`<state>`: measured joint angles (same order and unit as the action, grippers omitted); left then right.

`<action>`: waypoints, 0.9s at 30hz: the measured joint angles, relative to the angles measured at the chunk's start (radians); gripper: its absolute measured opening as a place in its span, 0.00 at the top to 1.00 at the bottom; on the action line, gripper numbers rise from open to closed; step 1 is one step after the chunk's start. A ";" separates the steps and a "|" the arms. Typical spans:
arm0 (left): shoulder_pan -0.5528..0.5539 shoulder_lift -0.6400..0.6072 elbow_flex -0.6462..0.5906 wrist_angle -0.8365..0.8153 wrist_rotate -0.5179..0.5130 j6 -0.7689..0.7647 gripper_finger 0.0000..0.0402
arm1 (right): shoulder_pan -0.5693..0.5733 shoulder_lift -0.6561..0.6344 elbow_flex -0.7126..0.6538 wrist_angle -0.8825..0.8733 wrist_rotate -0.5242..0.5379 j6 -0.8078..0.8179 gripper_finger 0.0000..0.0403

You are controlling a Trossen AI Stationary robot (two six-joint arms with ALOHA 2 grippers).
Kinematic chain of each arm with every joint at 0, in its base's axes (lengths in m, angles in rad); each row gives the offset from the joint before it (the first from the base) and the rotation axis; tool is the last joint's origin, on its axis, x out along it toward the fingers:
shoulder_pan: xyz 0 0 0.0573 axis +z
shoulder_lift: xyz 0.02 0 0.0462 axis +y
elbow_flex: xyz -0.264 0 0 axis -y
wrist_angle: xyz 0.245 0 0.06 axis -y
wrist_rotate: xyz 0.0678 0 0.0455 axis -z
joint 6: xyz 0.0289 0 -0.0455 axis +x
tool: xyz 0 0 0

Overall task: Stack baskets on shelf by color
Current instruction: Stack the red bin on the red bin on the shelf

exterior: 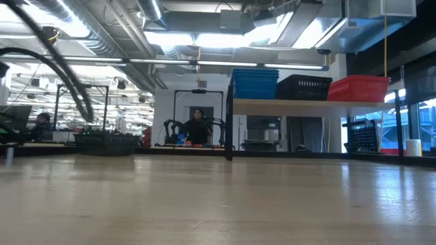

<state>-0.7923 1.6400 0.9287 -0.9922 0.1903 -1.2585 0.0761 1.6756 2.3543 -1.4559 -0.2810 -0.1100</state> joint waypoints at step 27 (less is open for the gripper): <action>0.506 -0.119 0.647 -0.574 -0.969 0.301 1.00 | 0.001 0.014 -0.079 -0.038 0.307 0.112 0.84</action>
<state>-0.2860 1.5215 1.5757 -1.5661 -0.7782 -0.9576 0.0769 1.6901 2.2751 -1.4937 0.0262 0.0019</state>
